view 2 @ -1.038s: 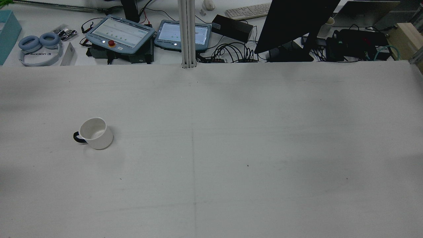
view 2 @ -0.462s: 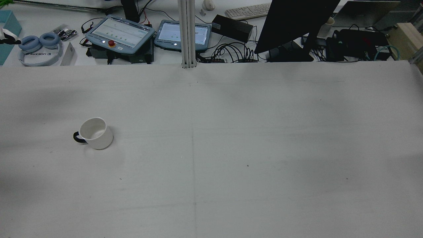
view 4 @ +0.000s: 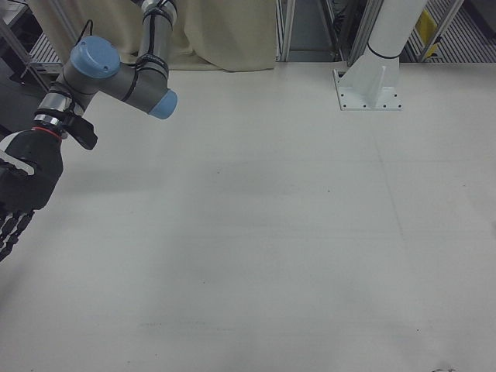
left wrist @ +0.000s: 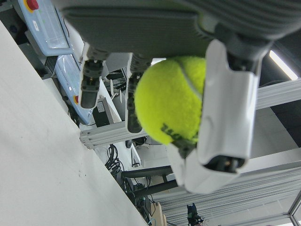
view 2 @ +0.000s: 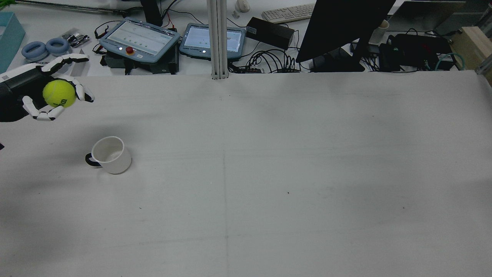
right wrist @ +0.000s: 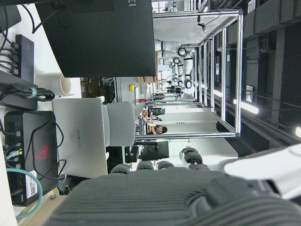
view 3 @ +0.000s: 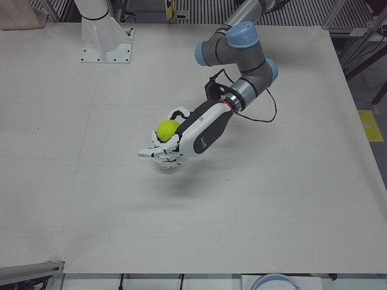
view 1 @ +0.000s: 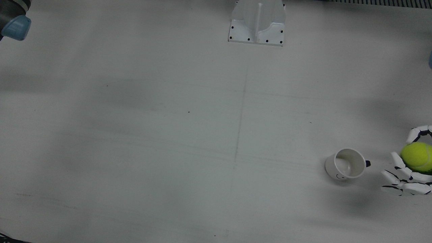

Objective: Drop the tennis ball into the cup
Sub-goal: 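Carry the yellow tennis ball in the left hand toward the white cup, then position the left hand with the ball above the cup opening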

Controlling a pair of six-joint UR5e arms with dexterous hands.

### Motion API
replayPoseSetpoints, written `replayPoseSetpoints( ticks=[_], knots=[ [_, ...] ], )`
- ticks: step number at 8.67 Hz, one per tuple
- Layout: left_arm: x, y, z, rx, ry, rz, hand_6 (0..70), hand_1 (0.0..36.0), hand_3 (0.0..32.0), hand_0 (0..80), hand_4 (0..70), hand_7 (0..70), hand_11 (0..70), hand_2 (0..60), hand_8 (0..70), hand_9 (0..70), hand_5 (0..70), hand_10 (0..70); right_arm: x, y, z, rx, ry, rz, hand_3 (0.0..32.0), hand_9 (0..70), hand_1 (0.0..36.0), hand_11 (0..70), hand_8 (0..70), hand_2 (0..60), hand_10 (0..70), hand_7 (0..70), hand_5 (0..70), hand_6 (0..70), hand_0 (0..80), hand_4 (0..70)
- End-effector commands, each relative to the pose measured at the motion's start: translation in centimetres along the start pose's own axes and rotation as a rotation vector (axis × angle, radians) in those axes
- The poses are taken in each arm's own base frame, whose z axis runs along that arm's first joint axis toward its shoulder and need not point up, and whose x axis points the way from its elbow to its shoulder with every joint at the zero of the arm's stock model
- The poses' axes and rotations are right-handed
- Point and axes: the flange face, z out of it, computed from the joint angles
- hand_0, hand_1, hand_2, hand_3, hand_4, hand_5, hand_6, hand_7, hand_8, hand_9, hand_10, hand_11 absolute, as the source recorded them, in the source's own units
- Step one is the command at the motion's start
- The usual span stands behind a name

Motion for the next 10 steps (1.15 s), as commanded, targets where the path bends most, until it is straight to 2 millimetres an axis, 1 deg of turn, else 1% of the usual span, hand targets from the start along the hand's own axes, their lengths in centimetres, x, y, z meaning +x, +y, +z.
replayPoseSetpoints(
  ticks=[1, 2, 3, 4, 5, 6, 7, 8, 9, 10],
  knots=[
    [-5.3, -0.5, 1.4, 0.021, -0.010, 0.004, 68.2, 36.0, 27.6, 80.0, 0.0, 51.7, 24.0, 60.0, 33.9, 31.6, 29.7, 13.5, 0.0, 0.0, 0.0, 0.000, 0.000, -0.001, 0.0, 0.0, 0.0, 0.0, 0.0, 0.0, 0.0, 0.0, 0.0, 0.0, 0.0, 0.0],
    [-7.9, 0.1, 2.1, 0.022, -0.012, -0.019, 60.4, 36.0, 27.4, 80.0, 0.0, 53.6, 23.6, 60.0, 32.3, 31.8, 27.1, 13.3, 0.0, 0.1, 0.0, -0.002, 0.000, 0.000, 0.0, 0.0, 0.0, 0.0, 0.0, 0.0, 0.0, 0.0, 0.0, 0.0, 0.0, 0.0],
    [-10.6, 1.1, 3.0, 0.009, -0.033, -0.042, 67.0, 36.0, 27.0, 80.0, 0.0, 52.6, 22.8, 60.0, 32.7, 31.0, 28.5, 12.7, 0.0, 0.0, 0.0, 0.000, 0.001, -0.001, 0.0, 0.0, 0.0, 0.0, 0.0, 0.0, 0.0, 0.0, 0.0, 0.0, 0.0, 0.0],
    [-11.2, 1.5, 3.7, 0.007, -0.042, -0.048, 65.5, 36.0, 26.4, 80.0, 0.0, 52.4, 22.4, 60.0, 33.1, 30.9, 28.4, 12.5, 0.0, 0.1, 0.0, -0.002, 0.002, 0.000, 0.0, 0.0, 0.0, 0.0, 0.0, 0.0, 0.0, 0.0, 0.0, 0.0, 0.0, 0.0],
    [-11.6, 0.7, 3.6, 0.012, -0.045, -0.051, 70.0, 36.0, 26.0, 80.0, 0.0, 51.1, 22.1, 60.0, 34.2, 30.6, 29.8, 12.3, 0.0, 0.1, 0.0, -0.002, 0.002, 0.000, 0.0, 0.0, 0.0, 0.0, 0.0, 0.0, 0.0, 0.0, 0.0, 0.0, 0.0, 0.0],
    [-12.5, -1.1, 3.2, 0.019, -0.048, -0.061, 59.7, 36.0, 26.2, 80.0, 0.0, 50.1, 20.9, 57.8, 30.5, 28.3, 26.5, 11.5, -0.1, 0.2, 0.0, -0.003, 0.000, 0.000, 0.0, 0.0, 0.0, 0.0, 0.0, 0.0, 0.0, 0.0, 0.0, 0.0, 0.0, 0.0],
    [-12.8, -2.0, 2.8, 0.026, -0.049, -0.062, 42.6, 36.0, 26.8, 79.7, 0.0, 34.9, 17.4, 50.5, 21.5, 17.1, 21.8, 9.3, 0.0, 0.2, 0.0, -0.003, 0.000, 0.000, 0.0, 0.0, 0.0, 0.0, 0.0, 0.0, 0.0, 0.0, 0.0, 0.0, 0.0, 0.0],
    [-12.7, -2.1, 2.8, 0.019, -0.045, -0.063, 31.6, 35.7, 26.8, 63.5, 0.0, 19.7, 11.9, 44.4, 13.5, 5.9, 17.5, 5.9, 0.0, 0.2, 0.0, -0.003, 0.002, 0.000, 0.0, 0.0, 0.0, 0.0, 0.0, 0.0, 0.0, 0.0, 0.0, 0.0, 0.0, 0.0],
    [-12.7, -2.2, 2.4, 0.021, -0.046, -0.060, 33.1, 31.1, 26.4, 57.5, 0.0, 10.5, 8.8, 39.5, 11.3, 0.9, 16.4, 4.1, -0.1, 0.2, 0.0, -0.003, 0.000, 0.000, 0.0, 0.0, 0.0, 0.0, 0.0, 0.0, 0.0, 0.0, 0.0, 0.0, 0.0, 0.0],
    [-12.6, -2.1, 2.4, 0.017, -0.042, -0.059, 20.7, 28.6, 26.6, 54.2, 0.0, 10.0, 7.2, 36.2, 8.0, 0.6, 13.1, 3.2, -0.1, 0.2, 0.0, -0.005, -0.001, 0.000, 0.0, 0.0, 0.0, 0.0, 0.0, 0.0, 0.0, 0.0, 0.0, 0.0, 0.0, 0.0]
  ],
)
